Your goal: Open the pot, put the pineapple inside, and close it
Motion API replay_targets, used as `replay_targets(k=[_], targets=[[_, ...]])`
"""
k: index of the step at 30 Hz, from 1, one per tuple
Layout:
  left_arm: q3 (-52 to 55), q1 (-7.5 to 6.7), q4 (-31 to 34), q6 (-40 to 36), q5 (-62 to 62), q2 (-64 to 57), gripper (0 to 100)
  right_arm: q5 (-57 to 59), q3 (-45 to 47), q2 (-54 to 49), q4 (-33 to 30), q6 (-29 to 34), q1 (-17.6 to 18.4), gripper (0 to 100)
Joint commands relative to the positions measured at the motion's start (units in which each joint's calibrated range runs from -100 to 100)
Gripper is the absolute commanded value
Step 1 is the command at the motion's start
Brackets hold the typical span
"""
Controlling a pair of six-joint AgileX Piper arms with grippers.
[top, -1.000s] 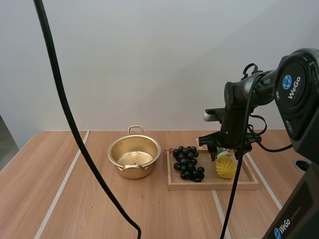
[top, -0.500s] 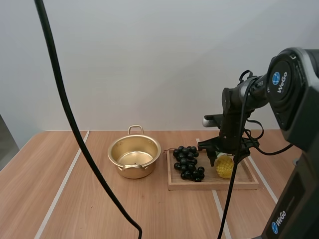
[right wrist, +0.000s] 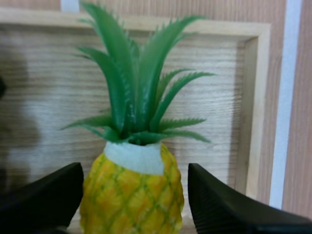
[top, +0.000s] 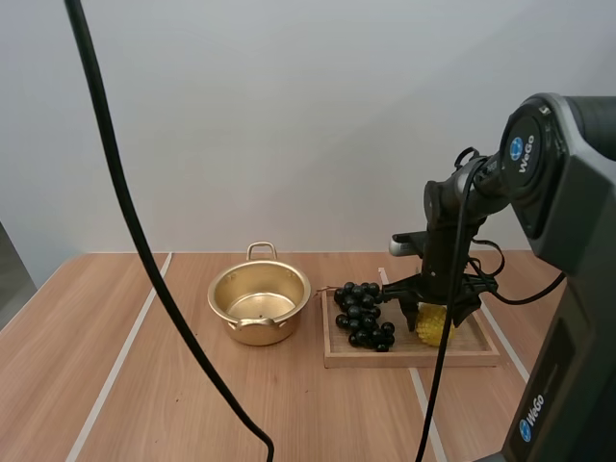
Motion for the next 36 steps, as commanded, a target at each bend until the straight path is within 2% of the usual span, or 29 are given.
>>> replay_targets(k=[1, 2, 3, 6, 9, 19, 27, 31, 36], targets=[[-0.4, 0.07, -0.1, 1.0, -1.7, 0.1, 0, 1.6, -0.2, 1.2, -1.7, 0.9, -0.2, 50], [-0.4, 0.07, -0.1, 1.5, -1.7, 0.1, 0, 1.8, -0.2, 1.5, -2.9, 2.3, -0.2, 23], [-0.4, 0.07, -0.1, 1.6, -1.7, 0.1, 0, 2.0, -0.2, 1.7, -4.1, 3.8, -0.2, 0], [-0.4, 0.07, -0.1, 1.6, -1.7, 0.1, 0, 2.0, -0.2, 1.8, -9.7, 8.9, -0.2, 0], [-0.4, 0.07, -0.1, 1.5, -1.7, 0.0, 0, 2.0, -0.2, 1.8, -12.4, 10.9, -0.2, 0], [-0.4, 0.07, -0.1, 1.5, -1.7, -0.3, 0, 6.9, -7.8, -2.9, -12.2, 8.8, -0.2, 0], [-0.4, 0.07, -0.1, 1.5, -1.9, -0.3, 0, 10.8, -20.7, -15.8, -11.1, 7.2, -0.2, 0], [-0.4, 0.07, -0.1, 1.5, -1.9, -0.3, 0, 5.1, -27.6, -24.0, -11.0, 7.2, -0.2, 0], [-0.4, 0.07, -0.2, 1.2, -1.9, -0.3, 0, -8.0, -35.2, -33.7, -9.1, 7.3, -0.2, 0]])
